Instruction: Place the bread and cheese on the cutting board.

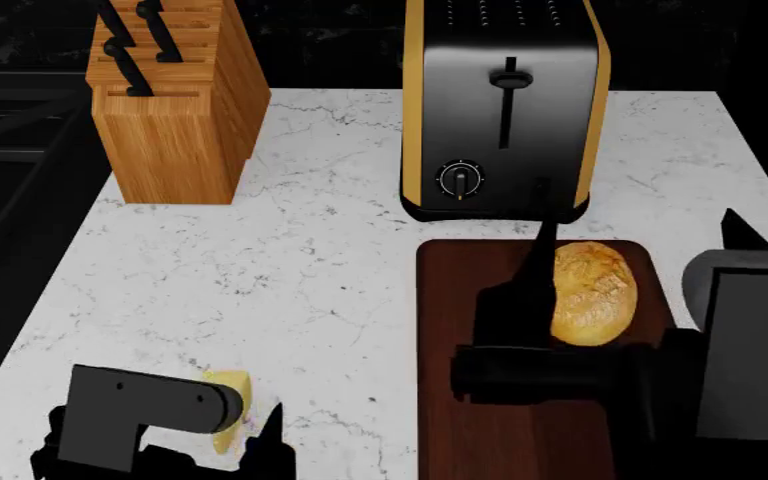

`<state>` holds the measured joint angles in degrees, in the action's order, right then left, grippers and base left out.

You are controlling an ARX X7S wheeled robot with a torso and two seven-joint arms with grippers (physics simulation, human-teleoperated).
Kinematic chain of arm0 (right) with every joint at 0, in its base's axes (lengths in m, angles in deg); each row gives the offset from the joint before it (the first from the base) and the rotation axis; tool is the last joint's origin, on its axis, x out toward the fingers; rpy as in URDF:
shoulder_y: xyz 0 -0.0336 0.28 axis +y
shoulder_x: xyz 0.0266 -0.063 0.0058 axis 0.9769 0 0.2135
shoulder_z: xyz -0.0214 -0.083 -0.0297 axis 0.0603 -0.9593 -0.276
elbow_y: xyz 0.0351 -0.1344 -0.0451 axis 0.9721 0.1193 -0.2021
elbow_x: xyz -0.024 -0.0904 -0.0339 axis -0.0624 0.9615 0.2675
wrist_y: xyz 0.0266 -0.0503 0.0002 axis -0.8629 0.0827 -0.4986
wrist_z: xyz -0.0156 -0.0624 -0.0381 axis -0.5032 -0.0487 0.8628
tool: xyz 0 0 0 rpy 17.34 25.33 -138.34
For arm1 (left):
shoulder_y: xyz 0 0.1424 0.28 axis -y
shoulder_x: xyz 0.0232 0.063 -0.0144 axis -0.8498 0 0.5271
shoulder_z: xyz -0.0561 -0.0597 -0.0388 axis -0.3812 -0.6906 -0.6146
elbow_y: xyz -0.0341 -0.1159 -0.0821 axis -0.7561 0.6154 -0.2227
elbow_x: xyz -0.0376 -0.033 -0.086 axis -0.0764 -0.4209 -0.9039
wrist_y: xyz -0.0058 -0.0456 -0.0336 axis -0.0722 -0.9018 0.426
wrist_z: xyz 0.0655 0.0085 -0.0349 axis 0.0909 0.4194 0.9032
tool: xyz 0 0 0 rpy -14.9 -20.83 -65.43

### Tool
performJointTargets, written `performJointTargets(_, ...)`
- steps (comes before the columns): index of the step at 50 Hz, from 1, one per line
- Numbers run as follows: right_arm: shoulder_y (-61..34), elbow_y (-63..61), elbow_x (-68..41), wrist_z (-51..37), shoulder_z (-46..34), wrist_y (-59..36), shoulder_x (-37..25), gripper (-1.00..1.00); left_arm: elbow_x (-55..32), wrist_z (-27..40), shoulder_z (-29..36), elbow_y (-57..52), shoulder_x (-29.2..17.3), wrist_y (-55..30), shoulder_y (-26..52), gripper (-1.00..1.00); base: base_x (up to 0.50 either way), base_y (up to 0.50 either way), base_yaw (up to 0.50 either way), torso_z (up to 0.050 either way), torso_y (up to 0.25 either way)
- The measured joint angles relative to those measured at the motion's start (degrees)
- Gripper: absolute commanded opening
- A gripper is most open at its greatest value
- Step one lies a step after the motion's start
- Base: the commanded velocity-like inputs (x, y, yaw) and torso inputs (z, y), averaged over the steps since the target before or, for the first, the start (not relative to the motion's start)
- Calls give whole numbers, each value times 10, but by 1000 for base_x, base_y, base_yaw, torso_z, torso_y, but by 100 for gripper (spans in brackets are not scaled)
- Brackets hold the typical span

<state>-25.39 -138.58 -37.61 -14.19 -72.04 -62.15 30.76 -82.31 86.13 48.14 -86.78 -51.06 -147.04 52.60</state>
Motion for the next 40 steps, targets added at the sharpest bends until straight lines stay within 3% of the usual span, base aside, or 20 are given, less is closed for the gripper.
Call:
performJointTargets(28,117,6,77,71,22,69,29,100,40,7,21,98,18,42,25,100,2,0,0,0,0)
performJointTargets(29,119,6,79,72,22,70,30,100,40,8,20,99,18,41,26,-100,11,0,0,0,0)
performJointTargets(40,131,8,85,79,24,80,33,100,32,7,14,107,14,32,37,-100,1,0,-1,0,0)
